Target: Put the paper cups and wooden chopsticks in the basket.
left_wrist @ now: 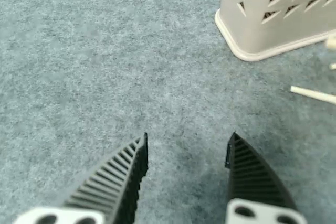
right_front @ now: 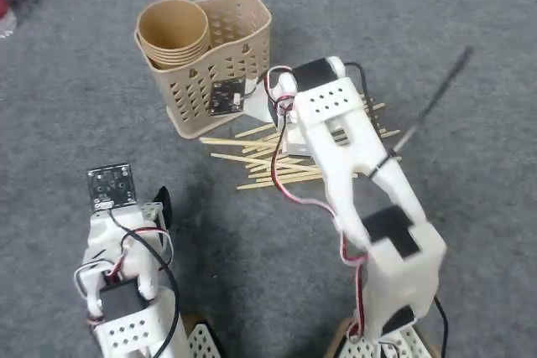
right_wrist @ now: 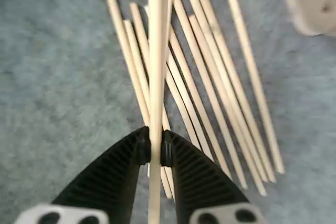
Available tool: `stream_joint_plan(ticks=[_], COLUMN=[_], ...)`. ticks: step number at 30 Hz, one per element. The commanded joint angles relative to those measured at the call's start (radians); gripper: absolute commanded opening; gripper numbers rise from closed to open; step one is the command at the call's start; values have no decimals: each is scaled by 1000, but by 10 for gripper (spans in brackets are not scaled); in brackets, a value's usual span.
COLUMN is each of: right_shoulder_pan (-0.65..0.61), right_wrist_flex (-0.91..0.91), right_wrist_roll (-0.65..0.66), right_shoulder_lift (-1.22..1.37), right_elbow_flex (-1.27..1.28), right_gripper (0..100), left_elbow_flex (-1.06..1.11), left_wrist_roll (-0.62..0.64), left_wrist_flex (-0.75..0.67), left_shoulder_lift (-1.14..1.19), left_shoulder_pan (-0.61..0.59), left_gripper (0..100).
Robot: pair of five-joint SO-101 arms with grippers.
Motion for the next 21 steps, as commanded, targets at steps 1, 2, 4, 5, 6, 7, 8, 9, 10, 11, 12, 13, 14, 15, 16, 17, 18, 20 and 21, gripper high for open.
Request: stream_joint_plan(ticks=[1,2,4,5,6,7,8,9,10,11,12,13,14,15,16,17,18,20,21], right_shoulder_pan=[-1,4,19,19,22,22,24,24,25,27,41,58,73,85,91,91,90,79,73], right_wrist_flex=[38,38,25,12,-8,-30,-54,-82,-119,-166,-232,-314,-421,-545,-667,-773,-868,-1038,-1113], right_wrist_roll=[5,0,-58,-97,-143,-199,-261,-336,-423,-511,-586,-655,-713,-761,-799,-827,-853,-885,-887], right_shoulder_lift=[-173,-203,-268,-302,-335,-369,-403,-430,-460,-490,-526,-564,-608,-654,-705,-754,-794,-851,-854], right_elbow_flex=[-18,-18,-18,-18,-18,-17,-12,-9,6,37,78,126,186,258,331,399,462,571,609], right_gripper=[8,8,7,7,7,7,7,7,7,7,7,7,7,6,6,6,6,6,6], left_elbow_flex=[-5,-5,-5,-4,-4,-4,-4,-4,-4,-4,-4,-4,-4,-4,-4,-4,-4,-4,-4], left_wrist_roll=[-3,-3,-3,-3,-3,-3,-3,-3,-3,-3,-3,-3,-3,-3,-3,-3,-3,-3,-3], left_wrist_flex=[-23,-23,-23,-23,-23,-23,-23,-23,-23,-23,-23,-23,-23,-23,-23,-23,-21,-21,-21], left_shoulder_lift=[-18,-18,-18,-18,-18,-18,-18,-18,-18,-18,-18,-18,-18,-18,-18,-18,-18,-18,-18], left_shoulder_pan=[3,3,3,3,3,3,5,5,5,5,5,5,5,5,5,3,2,2,2], left_gripper=[239,239,239,239,239,239,239,239,239,239,239,238,238,238,237,237,237,237,237])
